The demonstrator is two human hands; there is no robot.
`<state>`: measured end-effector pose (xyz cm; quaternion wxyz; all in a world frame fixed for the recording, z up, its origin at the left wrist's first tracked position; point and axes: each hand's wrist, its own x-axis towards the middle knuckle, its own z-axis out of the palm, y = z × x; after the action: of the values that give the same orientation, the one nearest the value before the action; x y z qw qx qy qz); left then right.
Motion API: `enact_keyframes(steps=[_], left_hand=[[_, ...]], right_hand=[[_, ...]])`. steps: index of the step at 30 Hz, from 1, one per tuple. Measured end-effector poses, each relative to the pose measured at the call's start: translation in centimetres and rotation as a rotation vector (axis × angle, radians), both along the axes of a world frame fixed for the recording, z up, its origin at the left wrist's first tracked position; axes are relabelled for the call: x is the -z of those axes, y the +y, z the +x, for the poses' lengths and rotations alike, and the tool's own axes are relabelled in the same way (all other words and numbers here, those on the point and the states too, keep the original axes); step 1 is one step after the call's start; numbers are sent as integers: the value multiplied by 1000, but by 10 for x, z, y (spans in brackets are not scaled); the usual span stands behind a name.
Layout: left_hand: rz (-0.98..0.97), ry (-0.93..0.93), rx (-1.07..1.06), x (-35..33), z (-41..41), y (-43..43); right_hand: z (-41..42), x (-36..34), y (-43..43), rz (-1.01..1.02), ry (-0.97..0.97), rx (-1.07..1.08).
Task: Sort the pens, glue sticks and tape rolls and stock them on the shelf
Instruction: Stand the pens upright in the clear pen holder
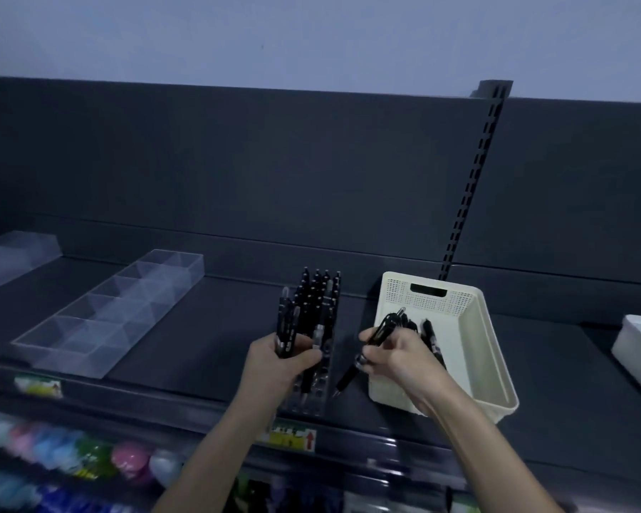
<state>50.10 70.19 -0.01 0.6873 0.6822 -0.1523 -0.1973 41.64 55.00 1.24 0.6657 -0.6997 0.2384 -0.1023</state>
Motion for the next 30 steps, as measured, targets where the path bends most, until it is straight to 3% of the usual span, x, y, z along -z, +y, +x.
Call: enact_keyframes(steps=[4, 12, 17, 20, 25, 30], left_hand=[[22, -48, -51, 15, 26, 29], [74, -60, -6, 38, 59, 54], [96, -49, 28, 45, 70, 60], [99, -49, 26, 46, 75, 61], [100, -45, 35, 45, 79, 62], [99, -74, 49, 44, 79, 59]], right_hand=[[22, 17, 14, -419, 27, 224], [53, 29, 57, -618, 19, 262], [69, 38, 67, -842, 207, 141], [78, 46, 72, -858, 270, 115], [82, 57, 72, -725, 200, 270], [82, 63, 72, -761, 180, 345]])
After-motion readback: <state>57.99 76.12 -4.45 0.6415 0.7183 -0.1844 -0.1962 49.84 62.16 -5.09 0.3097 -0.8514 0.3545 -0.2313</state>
